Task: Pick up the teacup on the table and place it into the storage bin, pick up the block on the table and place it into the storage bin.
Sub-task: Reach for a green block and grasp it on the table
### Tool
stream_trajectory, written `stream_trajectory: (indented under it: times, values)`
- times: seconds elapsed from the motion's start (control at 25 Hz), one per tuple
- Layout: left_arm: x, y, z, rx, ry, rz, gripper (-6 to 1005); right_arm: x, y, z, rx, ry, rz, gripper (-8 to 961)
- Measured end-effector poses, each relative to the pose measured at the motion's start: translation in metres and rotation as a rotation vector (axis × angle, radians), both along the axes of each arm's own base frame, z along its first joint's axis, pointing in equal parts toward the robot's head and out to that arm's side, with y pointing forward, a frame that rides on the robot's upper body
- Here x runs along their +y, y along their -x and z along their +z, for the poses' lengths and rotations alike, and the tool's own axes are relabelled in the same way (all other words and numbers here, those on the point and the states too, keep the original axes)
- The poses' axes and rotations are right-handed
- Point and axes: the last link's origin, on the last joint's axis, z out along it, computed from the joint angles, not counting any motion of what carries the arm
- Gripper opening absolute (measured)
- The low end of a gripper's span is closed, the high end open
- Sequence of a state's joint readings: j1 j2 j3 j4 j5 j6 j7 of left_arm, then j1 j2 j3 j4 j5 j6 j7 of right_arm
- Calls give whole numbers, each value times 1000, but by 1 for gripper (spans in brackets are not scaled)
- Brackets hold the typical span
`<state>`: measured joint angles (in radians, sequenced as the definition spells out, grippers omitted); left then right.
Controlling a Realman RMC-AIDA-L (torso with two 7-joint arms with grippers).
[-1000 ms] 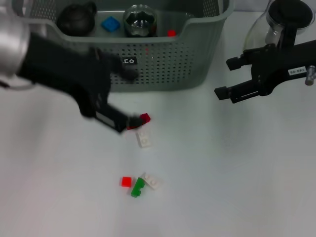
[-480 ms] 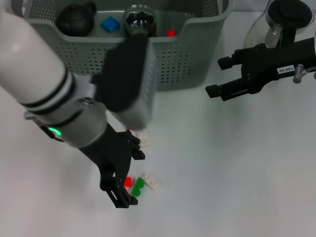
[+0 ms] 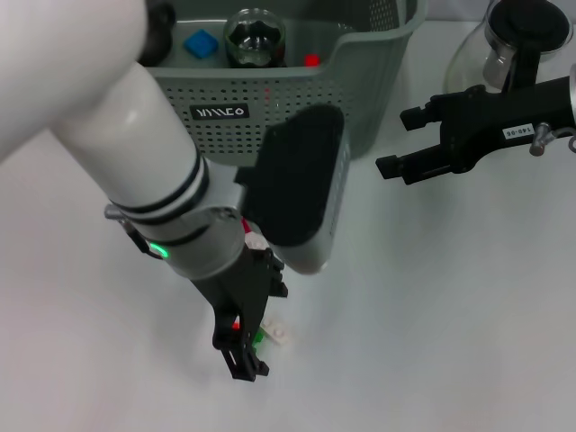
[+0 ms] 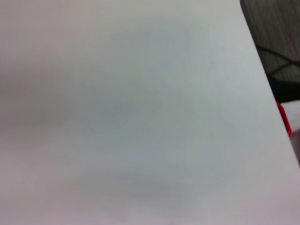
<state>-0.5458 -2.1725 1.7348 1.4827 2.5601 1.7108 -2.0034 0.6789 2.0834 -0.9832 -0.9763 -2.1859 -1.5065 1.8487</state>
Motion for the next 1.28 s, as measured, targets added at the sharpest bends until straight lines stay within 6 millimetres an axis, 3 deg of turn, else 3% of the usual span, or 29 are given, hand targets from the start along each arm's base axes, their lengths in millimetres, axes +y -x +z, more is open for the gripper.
stream_trajectory:
  times: [0.76,1.28]
  values:
    - [1,16,-19,40,-23,22,946,1,-3,2,-5,-12,3,934]
    - [0,19,-26,47,-37,37,883,0,-5,2,-5,-12,2,933]
